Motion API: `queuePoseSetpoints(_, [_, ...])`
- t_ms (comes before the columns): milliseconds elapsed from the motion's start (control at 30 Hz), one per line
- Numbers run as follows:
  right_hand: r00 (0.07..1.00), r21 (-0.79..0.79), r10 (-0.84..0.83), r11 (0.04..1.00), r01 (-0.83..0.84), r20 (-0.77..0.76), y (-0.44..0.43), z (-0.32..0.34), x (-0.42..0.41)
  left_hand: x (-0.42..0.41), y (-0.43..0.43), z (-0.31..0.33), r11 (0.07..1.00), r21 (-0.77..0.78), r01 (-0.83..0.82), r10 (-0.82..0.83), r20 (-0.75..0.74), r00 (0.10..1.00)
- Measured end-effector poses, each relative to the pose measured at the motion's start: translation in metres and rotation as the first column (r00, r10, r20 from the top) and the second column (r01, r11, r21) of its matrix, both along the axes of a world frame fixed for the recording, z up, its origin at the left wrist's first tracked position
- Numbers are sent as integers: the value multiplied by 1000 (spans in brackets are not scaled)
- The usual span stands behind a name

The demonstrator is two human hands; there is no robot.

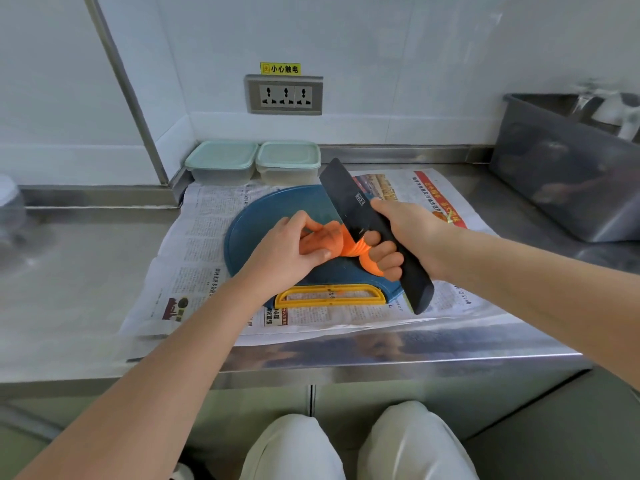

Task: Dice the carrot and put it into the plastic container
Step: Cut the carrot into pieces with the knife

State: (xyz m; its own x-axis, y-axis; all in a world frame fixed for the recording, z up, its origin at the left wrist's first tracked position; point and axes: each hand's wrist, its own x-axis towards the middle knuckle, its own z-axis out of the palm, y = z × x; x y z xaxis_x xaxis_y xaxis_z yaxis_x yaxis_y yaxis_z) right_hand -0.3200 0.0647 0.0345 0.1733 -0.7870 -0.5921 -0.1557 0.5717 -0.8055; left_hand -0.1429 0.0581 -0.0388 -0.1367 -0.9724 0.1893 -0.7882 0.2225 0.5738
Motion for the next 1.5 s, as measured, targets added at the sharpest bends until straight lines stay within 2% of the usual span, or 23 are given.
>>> queuePoseSetpoints(467, [991,21,40,999,-37,-126,9,2,-2,-3,3,3,1000,15,-10,10,3,1000])
queuePoseSetpoints(733, [983,91,67,995,-52,-173,2,3,4,-6,3,2,1000,14,-10,10,7,1000])
queuePoseSetpoints(1200, [974,123,89,990,-64,-207,-9,-3,14,-2,-1,1,1000,-16,25,-25,-31,999])
queuePoseSetpoints(1500, [977,99,39,995,-18,-212,-4,-14,23,1,-7,-2,999,-11,39,-40,-82,996])
